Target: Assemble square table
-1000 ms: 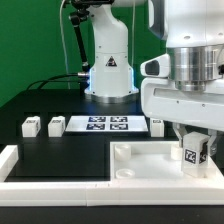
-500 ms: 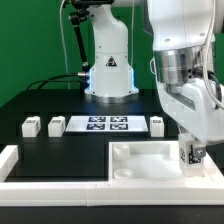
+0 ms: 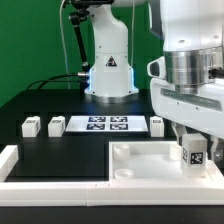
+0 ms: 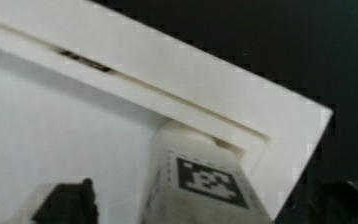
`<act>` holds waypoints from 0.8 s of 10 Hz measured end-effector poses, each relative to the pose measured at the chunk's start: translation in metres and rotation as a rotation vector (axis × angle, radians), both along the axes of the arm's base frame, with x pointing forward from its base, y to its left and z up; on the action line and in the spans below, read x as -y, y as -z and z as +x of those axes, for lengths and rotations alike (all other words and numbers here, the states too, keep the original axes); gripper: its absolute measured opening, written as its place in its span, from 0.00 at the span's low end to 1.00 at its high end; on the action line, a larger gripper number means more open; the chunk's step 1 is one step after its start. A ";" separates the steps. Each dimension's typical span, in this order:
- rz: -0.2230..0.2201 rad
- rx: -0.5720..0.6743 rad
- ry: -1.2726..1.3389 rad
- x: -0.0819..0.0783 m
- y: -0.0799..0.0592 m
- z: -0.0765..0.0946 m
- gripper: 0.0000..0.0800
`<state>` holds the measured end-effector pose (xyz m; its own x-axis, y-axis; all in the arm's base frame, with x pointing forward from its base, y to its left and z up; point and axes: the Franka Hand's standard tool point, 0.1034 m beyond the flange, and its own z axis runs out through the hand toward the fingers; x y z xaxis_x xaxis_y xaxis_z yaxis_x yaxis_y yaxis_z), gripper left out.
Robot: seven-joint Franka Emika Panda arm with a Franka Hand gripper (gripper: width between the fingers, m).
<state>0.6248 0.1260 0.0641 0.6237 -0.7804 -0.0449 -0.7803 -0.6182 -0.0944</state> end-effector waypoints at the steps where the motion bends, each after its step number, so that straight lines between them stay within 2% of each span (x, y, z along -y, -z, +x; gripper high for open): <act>1: -0.009 0.010 -0.114 0.000 0.000 0.000 0.80; 4: -0.019 0.026 -0.292 0.001 0.000 0.000 0.81; 8: -0.080 0.081 -0.823 0.001 -0.001 0.003 0.81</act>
Offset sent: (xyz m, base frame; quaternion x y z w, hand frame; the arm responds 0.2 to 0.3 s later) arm 0.0000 0.0000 0.0000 0.0000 0.0000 -0.1296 0.9916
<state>0.6283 0.1248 0.0654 0.9955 -0.0721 0.0609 -0.0683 -0.9957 -0.0621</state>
